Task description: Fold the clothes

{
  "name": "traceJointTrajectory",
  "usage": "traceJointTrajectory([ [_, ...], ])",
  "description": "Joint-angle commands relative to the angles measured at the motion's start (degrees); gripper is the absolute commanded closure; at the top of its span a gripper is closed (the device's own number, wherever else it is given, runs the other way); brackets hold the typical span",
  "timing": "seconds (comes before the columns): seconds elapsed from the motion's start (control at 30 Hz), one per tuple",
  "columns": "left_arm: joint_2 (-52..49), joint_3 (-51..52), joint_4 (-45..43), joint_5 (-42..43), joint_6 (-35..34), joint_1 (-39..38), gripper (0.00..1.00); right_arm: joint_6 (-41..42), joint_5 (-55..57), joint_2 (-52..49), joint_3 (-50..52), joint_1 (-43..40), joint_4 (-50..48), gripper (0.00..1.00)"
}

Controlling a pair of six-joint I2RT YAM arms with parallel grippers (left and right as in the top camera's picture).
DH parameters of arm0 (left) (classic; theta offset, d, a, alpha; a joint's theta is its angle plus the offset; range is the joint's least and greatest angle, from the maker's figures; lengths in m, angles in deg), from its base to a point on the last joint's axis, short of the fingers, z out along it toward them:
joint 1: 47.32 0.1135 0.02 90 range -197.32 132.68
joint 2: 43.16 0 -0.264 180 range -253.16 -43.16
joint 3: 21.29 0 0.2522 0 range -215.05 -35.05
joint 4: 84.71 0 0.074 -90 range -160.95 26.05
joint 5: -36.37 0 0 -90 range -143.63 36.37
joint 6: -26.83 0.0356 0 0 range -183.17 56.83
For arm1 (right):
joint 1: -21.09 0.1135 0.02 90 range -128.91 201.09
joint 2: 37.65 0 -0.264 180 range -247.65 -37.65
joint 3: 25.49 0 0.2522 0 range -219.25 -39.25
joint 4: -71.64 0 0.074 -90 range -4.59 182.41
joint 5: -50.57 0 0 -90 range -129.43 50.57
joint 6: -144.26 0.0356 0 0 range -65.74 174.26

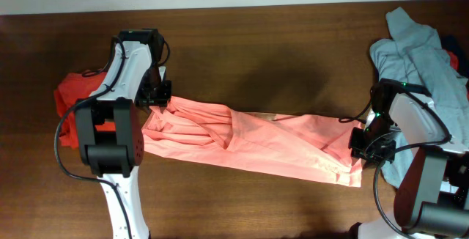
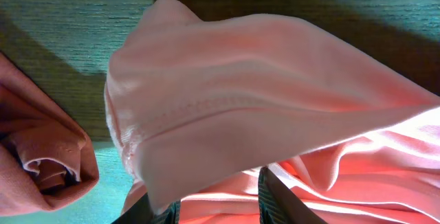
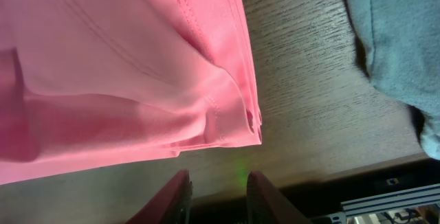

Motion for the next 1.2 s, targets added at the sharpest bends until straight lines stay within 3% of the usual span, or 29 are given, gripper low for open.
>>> traceJointTrajectory([
  [0.0,-0.26,-0.11,0.09,-0.44,0.74,0.24,0.63,0.20,1.55,0.13,-4.98,0.04,1.05,0.67],
  [0.13,-0.26,-0.11,0.04,-0.42,0.74,0.24,0.63,-0.15,1.09,0.13,-8.22,0.15,-0.33,0.64],
  [0.2,-0.26,-0.11,0.02,-0.44,0.74,0.24,0.63,-6.12,-4.48,-0.02,-8.20,0.22,-2.67,0.66],
  [0.37,-0.26,-0.11,0.07,-0.44,0.74,0.26,0.63,-8.90,-6.78,-1.55,-7.91,0.20,-3.72,0.80],
  [0.47,-0.26,-0.11,0.04,-0.44,0.74,0.24,0.63,-11.08,-8.81,-3.76,-7.39,0.22,-5.31,0.83],
  [0.9,-0.26,-0.11,0.96,-0.44,0.74,0.24,0.63,-10.97,-6.38,-14.88,-7.34,0.13,-11.61,0.82],
  [1.17,-0.07,-0.13,2.80,-0.42,0.74,1.25,0.63,-9.73,-1.92,-15.63,-7.41,0.13,-16.28,0.74],
])
